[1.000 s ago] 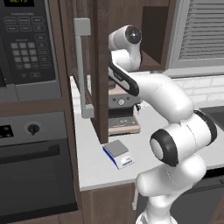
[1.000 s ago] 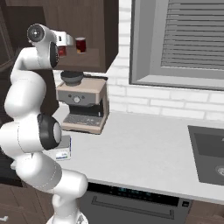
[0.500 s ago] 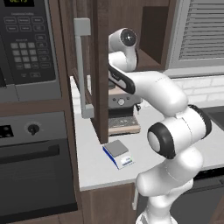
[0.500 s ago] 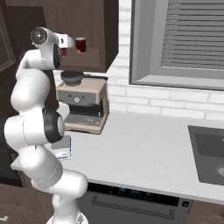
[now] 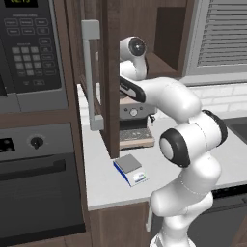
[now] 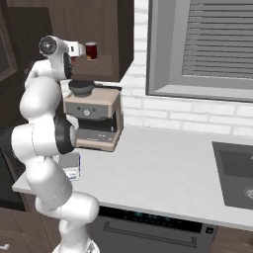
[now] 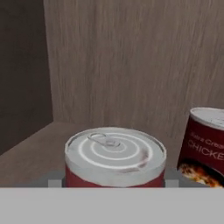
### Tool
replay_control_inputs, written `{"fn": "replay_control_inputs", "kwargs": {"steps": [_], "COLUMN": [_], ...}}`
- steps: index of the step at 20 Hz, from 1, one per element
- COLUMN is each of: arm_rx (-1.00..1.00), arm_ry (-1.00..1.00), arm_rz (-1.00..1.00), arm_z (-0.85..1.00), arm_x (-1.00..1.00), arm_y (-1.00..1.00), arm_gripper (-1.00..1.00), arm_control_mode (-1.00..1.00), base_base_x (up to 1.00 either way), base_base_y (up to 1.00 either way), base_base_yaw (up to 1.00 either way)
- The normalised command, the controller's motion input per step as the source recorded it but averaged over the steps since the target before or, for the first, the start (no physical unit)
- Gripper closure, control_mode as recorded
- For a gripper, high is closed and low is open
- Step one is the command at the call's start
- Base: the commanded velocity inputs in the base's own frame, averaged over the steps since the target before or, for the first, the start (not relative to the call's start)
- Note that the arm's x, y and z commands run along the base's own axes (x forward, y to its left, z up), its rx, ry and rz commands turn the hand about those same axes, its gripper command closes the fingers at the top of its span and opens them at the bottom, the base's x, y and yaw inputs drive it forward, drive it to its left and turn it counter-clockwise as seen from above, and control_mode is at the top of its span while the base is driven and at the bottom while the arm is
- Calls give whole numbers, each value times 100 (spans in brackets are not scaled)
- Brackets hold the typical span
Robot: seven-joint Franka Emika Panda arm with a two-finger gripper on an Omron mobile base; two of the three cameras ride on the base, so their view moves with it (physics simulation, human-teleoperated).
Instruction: Pick the canned food and place it on the digital scale for weighing, and close the cabinet.
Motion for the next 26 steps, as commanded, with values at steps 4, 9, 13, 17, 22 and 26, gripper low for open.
{"fn": "replay_control_inputs", "kwargs": {"steps": [4,9,13,17,22,26], "arm_rx": [0,0,0,0,0,1], "arm_ry": [0,-9,-17,-25,-28,-10], "arm_rz": [1,1,1,0,0,0], "arm_z": [-12,-1,0,0,0,43], "arm_x": [10,-31,-67,-90,-98,-100], "arm_y": [0,0,-5,-3,0,-10], "arm_gripper": [100,100,100,100,100,100], "arm_control_mode": [-100,-100,-100,-100,-100,-100], "base_base_x": [0,0,0,0,0,0], "base_base_y": [0,0,0,0,0,0], "base_base_yaw": [0,0,0,0,0,0]}}
